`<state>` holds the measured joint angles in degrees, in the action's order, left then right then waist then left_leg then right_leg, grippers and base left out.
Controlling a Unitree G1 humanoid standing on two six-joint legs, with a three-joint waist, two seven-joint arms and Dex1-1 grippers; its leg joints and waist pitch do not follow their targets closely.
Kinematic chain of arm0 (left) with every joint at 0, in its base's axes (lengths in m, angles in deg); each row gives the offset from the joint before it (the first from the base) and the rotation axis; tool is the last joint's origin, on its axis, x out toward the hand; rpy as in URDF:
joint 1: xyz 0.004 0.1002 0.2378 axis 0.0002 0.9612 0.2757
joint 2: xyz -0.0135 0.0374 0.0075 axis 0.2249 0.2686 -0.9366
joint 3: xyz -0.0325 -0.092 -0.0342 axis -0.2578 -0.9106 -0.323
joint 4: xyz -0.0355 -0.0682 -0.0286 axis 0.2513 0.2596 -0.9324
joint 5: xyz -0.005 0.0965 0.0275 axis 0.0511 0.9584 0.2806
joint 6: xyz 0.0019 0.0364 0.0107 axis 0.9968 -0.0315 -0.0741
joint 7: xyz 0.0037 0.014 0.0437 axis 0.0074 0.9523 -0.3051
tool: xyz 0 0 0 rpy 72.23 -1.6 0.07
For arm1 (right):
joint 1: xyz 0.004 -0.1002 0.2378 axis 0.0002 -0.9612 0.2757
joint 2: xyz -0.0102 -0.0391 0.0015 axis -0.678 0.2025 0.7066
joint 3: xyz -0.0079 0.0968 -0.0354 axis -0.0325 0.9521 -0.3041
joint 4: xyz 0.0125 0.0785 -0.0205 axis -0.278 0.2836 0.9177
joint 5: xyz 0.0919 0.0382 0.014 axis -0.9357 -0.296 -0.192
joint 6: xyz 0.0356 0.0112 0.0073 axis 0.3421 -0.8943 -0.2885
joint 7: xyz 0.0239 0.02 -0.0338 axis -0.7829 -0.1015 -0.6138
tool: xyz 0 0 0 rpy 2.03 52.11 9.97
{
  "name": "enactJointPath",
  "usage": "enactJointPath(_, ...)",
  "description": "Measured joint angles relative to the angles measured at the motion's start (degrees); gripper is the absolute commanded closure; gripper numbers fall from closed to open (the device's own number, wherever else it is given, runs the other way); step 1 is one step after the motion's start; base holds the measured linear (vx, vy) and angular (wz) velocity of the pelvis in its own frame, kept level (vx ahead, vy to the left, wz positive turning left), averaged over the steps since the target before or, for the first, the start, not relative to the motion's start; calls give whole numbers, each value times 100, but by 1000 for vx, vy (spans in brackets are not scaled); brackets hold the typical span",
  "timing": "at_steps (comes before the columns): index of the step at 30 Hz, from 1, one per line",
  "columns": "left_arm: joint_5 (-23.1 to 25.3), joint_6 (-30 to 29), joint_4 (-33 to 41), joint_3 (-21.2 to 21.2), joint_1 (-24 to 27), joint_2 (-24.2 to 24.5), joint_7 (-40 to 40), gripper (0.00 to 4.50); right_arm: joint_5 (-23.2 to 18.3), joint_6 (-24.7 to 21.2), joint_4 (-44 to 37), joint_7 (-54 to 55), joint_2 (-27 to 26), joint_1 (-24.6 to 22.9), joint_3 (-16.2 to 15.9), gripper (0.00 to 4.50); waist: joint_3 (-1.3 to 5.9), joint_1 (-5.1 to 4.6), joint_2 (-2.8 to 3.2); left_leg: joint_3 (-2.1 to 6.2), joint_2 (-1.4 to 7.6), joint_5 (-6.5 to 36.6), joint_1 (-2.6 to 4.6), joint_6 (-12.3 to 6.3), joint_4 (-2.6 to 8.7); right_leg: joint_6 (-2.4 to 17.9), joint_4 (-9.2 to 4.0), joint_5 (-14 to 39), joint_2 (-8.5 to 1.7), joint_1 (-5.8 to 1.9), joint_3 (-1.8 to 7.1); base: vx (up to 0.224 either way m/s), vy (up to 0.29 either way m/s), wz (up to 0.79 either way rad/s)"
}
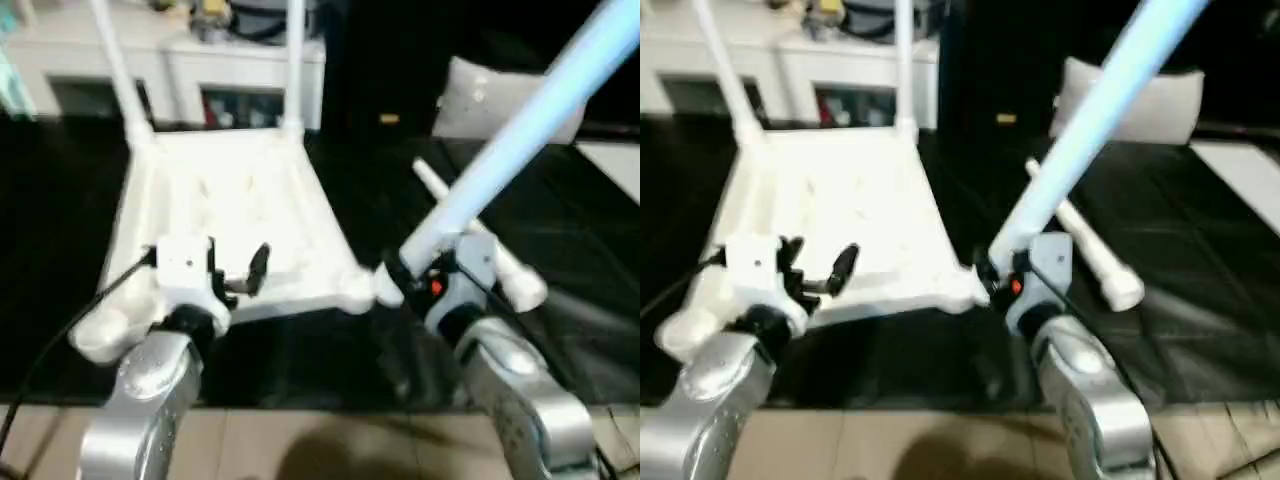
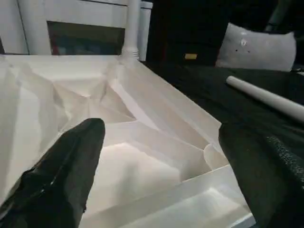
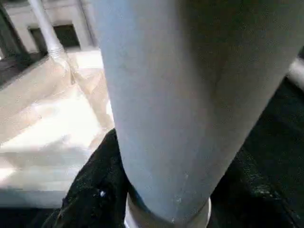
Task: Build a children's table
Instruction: Pick table leg
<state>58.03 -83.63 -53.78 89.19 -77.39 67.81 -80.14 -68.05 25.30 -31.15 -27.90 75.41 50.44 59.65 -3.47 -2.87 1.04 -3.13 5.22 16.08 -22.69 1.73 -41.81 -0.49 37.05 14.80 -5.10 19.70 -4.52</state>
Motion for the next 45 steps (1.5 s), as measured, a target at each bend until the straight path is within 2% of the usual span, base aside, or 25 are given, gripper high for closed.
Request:
enactJointPath(2, -3, -3, -4, -2, 13, -13, 0, 22, 7, -5, -3, 14, 28, -23, -19, 261, 5, -13, -85, -17, -48, -2, 0, 3, 61, 38, -115, -33, -2, 3, 55, -81, 125, 5)
enactJointPath(4, -10, -4, -4, -4, 59, -51, 0, 22, -1, 5, -4, -5, 58, -11, -12, 261, 5, -6, -105, -64, -69, -2, 17, 3, 115, -32, -210, -72, -37, -14, 77, -52, 65, -3)
enactJointPath(6, -6, -4, -1, -1, 62, -69, 0, 22, -35, 8, -4, -60, 92, -4, 5, 261, 11, 8, -182, -146, -68, -2, 30, 3, 223, -54, -252, -58, -79, 13, 95, 0, 0, 0)
enactJointPath(7, -2, -4, -1, 0, 66, -77, -1, 22, -39, 8, -3, -74, 109, 9, 5, 261, 11, 15, -200, -176, -67, -2, 32, 3, 275, -61, -275, -54, -97, 25, 93, 0, 0, 0)
enactJointPath(9, 1, -4, -1, 15, 67, -108, -9, 22, -32, 1, -3, -118, 169, 109, 3, 261, -4, 23, -213, -248, -66, -3, 32, 3, 392, -63, -313, -53, -133, 33, 94, 0, 0, 0)
enactJointPath(12, 8, -7, -1, 21, 71, -144, -25, 22, -46, -65, -6, -185, 195, 153, -2, 261, -28, 78, -254, -283, -21, -22, 41, 33, 441, -63, -294, -53, -124, 48, 89, -17, -36, 3)
enactJointPath(14, 18, -15, -1, 22, 93, -163, -38, 22, -64, -124, -37, -335, 301, 149, -109, 261, -32, 120, -259, -294, -7, -25, 44, 38, 472, -62, -294, -53, -120, 60, 83, -13, -28, 3)
enactJointPath(17, 76, -73, 8, 19, 93, -186, -106, 22, -101, -159, -235, -491, 346, 119, -292, 261, -40, 167, -271, -354, 72, -87, 28, 134, 514, -54, -293, -60, -97, 108, 71, 0, 0, 0)
enactJointPath(18, 83, -83, 8, 16, 91, -195, -127, 22, -137, -158, -251, -501, 331, 121, -341, 261, -41, 171, -269, -343, 103, -111, 28, 170, 515, -40, -297, -73, -46, 100, 75, -3, -59, 0)
enactJointPath(20, 76, -92, 8, -20, 76, -214, -153, 22, -150, -158, -247, -498, 282, 120, -355, 261, -67, 163, -221, -334, 232, -225, 41, 203, 519, -22, -296, -76, 70, 75, 65, -6, -73, 3)
enactJointPath(21, 42, -106, 9, -88, 76, -228, -154, 22, -152, -158, -246, -495, 259, 120, -355, 261, -76, 164, -208, -343, 313, -314, 56, 155, 541, -13, -210, -75, 137, 59, 52, -7, -121, 8)
enactJointPath(23, 47, -111, 12, -167, 73, -171, -161, 22, -153, -157, -246, -497, 248, 127, -356, 261, -74, 199, -289, -371, 409, -410, 71, 114, 554, 18, -41, -42, 194, 79, 39, -13, -148, 8)
enactJointPath(24, 52, -115, 10, -199, 74, -161, -157, 22, -151, -156, -246, -498, 259, 124, -350, 261, -76, 240, -391, -431, 435, -408, 78, 118, 556, 14, 34, -83, 194, 135, 68, -17, -219, 16)
enactJointPath(25, 56, -127, 13, -197, 75, -167, -154, 22, -148, -153, -246, -497, 295, 119, -336, 261, -46, 300, -497, -482, 421, -337, 118, 185, 496, 34, 38, -119, 203, 232, 78, -17, -219, 16)
enactJointPath(26, 59, -133, 19, -179, 95, -223, -154, 22, -144, -151, -241, -496, 336, 134, -330, 261, -42, 357, -496, -465, 420, -195, 87, 135, 312, 37, 54, -117, 198, 300, 78, -2, -180, -9)
enactJointPath(27, 71, -181, 22, -100, 114, -199, -151, 22, -137, -147, -237, -494, 353, 144, -312, 261, -20, 425, -452, -343, 338, -164, 38, 94, 212, 36, 45, -116, 198, 351, 82, 74, -104, -25)
enactJointPath(28, 87, -234, 22, -48, 84, -170, -142, 22, -133, -141, -240, -489, 351, 110, -277, 261, -1, 429, -394, -334, 280, -167, 96, 104, 397, 36, 27, -116, 211, 425, 74, 74, -104, -25)
enactJointPath(29, 107, -256, 24, -10, 34, -145, -135, 22, -124, -144, -208, -478, 351, 97, -240, 261, -2, 433, -392, -357, 282, -308, 121, 199, 554, 81, 9, -171, 244, 470, 81, 84, -87, 0)
enactJointPath(30, 116, -281, 24, -12, 49, -111, -129, 22, -125, -148, -180, -477, 351, 93, -240, 261, 3, 430, -403, -362, 290, -340, 103, 186, 575, 179, -65, -390, 275, 466, 91, 8, -79, 9)
enactJointPath(31, 116, -287, 20, -31, 72, -90, -122, 22, -125, -148, -180, -477, 348, 97, -236, 261, 3, 438, -400, -362, 308, -338, 101, 181, 582, 200, -78, -391, 288, 459, 83, 8, -79, 9)
enactJointPath(36, 103, -280, 21, -88, 80, -107, -60, 22, -129, -146, -184, -489, 326, 101, -241, 261, -9, 459, -377, -399, 386, -329, 158, 219, 655, 242, -199, -409, 338, 372, 54, 0, 0, 0)
enactJointPath(41, 108, -281, 22, -84, 80, -59, -21, 22, -135, -146, -184, -500, 331, 100, -241, 261, -8, 448, -381, -413, 389, -319, 172, 225, 657, 240, -219, -408, 339, 355, 61, 0, 0, 0)
enactJointPath(42, 108, -281, 23, -84, 83, -59, -19, 22, -135, -146, -183, -506, 333, 100, -243, 261, -11, 447, -381, -413, 389, -312, 185, 230, 660, 236, -223, -405, 339, 346, 61, 0, 0, 0)
enactJointPath(43, 109, -282, 23, -84, 89, -60, -16, 22, -133, -146, -183, -512, 339, 100, -250, 261, -15, 442, -382, -416, 389, -307, 247, 233, 674, 236, -231, -398, 339, 321, 60, 0, 0, 0)
enactJointPath(45, 111, -284, 30, -85, 92, -59, -9, 22, -121, -146, -183, -499, 360, 103, -278, 261, -24, 430, -381, -421, 390, -304, 323, 237, 723, 237, -275, -394, 346, 255, 54, 0, 0, 0)
